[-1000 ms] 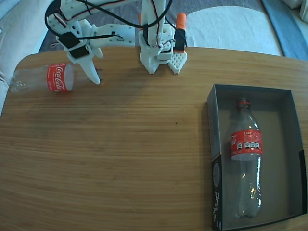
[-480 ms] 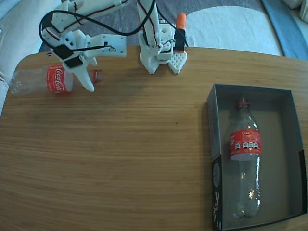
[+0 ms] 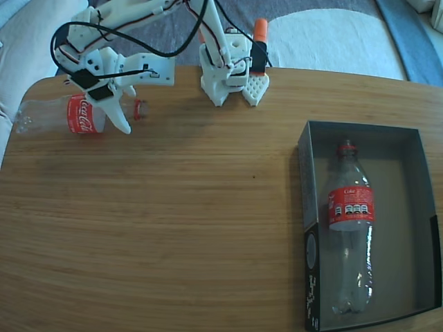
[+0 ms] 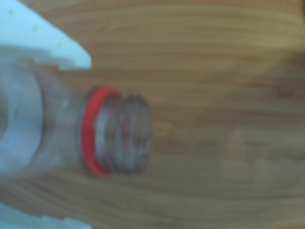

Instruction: Grasp the bottles and put them in the box.

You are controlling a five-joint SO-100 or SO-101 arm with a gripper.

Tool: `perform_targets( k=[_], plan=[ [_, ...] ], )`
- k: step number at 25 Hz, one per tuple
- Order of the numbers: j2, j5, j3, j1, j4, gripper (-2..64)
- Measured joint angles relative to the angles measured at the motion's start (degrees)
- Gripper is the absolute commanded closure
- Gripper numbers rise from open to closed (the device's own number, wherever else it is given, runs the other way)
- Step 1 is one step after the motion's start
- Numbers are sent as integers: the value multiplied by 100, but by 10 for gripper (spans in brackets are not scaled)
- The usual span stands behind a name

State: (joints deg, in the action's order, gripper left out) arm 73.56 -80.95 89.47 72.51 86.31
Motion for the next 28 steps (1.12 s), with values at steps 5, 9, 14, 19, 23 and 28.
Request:
perform_targets(
  k=[5, 9, 14, 19, 23, 28],
  plan=[
    [0, 0, 0, 114, -88, 205],
    [-193, 0, -9, 114, -308, 206],
    [-422, 0, -141, 88, -316, 206],
    [-615, 0, -176, 79, -334, 206],
    [-659, 0, -176, 88, -413, 206],
    [-659, 0, -176, 79, -413, 206]
  ],
)
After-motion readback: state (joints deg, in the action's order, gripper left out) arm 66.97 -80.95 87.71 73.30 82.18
